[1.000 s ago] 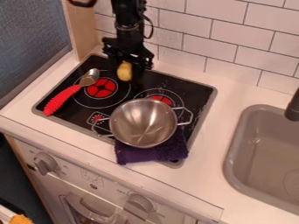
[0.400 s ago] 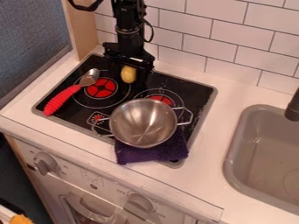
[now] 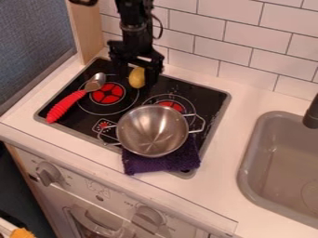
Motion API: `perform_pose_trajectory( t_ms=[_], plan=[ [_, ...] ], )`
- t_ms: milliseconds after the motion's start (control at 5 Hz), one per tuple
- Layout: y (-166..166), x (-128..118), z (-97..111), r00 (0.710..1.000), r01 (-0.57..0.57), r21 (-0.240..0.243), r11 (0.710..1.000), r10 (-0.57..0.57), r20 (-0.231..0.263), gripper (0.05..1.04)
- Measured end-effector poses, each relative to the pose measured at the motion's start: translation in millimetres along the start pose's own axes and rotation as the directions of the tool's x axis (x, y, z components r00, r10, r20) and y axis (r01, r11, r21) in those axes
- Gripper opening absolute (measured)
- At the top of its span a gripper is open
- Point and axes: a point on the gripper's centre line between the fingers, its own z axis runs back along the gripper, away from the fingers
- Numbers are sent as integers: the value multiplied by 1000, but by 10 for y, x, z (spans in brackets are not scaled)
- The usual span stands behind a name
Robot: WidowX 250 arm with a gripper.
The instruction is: Take the potato inside the silver pot and put it to the top center of the stove
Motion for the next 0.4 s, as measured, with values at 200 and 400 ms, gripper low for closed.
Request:
perform_pose_trajectory(
  t_ms=[200, 400],
  plan=[
    [3, 37, 269, 998, 19, 17, 1000, -20, 59, 999],
    [-82, 41, 559, 991, 75, 62, 995, -81, 108, 999]
  ],
)
